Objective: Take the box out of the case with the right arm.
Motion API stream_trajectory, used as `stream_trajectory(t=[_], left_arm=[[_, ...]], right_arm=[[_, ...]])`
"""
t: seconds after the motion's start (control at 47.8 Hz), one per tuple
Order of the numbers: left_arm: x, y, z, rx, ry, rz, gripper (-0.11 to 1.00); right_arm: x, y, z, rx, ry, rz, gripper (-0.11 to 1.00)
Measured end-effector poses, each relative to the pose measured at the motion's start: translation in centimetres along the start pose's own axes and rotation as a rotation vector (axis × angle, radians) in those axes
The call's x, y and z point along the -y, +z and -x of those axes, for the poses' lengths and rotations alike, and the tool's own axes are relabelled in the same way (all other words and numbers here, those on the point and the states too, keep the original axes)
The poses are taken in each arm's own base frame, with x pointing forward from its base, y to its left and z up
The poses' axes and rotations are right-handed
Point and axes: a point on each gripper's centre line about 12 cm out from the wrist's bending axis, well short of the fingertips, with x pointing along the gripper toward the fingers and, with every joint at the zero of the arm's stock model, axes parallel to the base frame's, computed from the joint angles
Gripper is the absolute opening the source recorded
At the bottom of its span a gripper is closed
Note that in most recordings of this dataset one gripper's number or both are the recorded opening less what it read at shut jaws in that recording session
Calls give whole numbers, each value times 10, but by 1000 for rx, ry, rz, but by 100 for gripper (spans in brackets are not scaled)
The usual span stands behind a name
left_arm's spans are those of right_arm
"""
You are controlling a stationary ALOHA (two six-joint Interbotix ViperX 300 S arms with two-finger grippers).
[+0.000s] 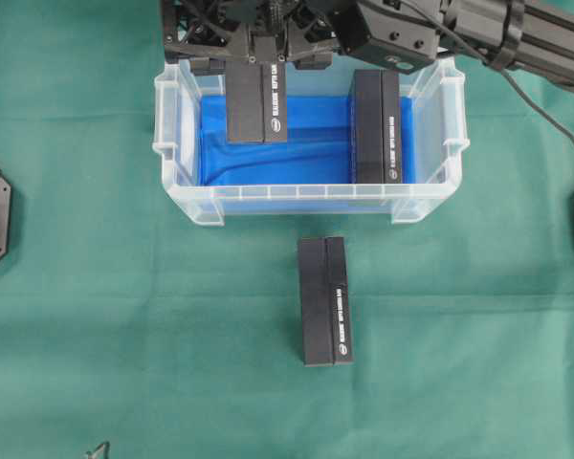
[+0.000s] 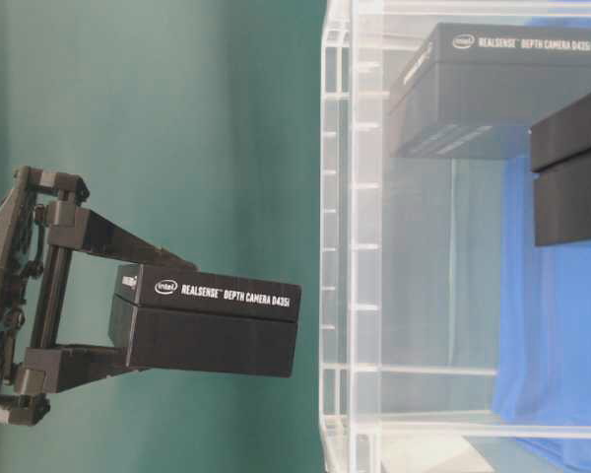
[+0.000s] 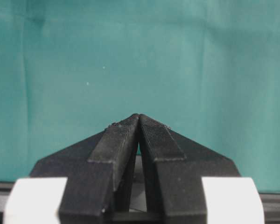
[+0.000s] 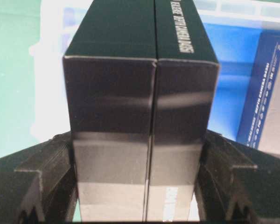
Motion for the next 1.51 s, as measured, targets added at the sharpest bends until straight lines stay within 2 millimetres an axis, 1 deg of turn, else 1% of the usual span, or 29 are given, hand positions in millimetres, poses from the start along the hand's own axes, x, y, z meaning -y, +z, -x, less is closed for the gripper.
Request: stream_trajectory(t=[0.46,0.544,0.669,0.795,1.004,1.255,1.506], left_arm=[[0,0,0,0,0,0,2],[0,0,0,0,-1,0,2],[0,0,0,0,0,0,2],[0,0,0,0,0,0,2],[0,0,0,0,1,1,2],[0,0,1,3,0,1,2],[0,-1,1,4,-2,0,2]], right_arm=[[0,-1,0,-1,-1,-3,67],[0,-3,0,-2,-1,-9,67],[-1,-13,2,-7,2,-21,67],[-3,-28,4,-4,6,-33,67],[-4,-63,9,-2,16,-41,67],[-2,-110,17,-18,27,-47,67],[8,-161,27,-38,17,-60,67]])
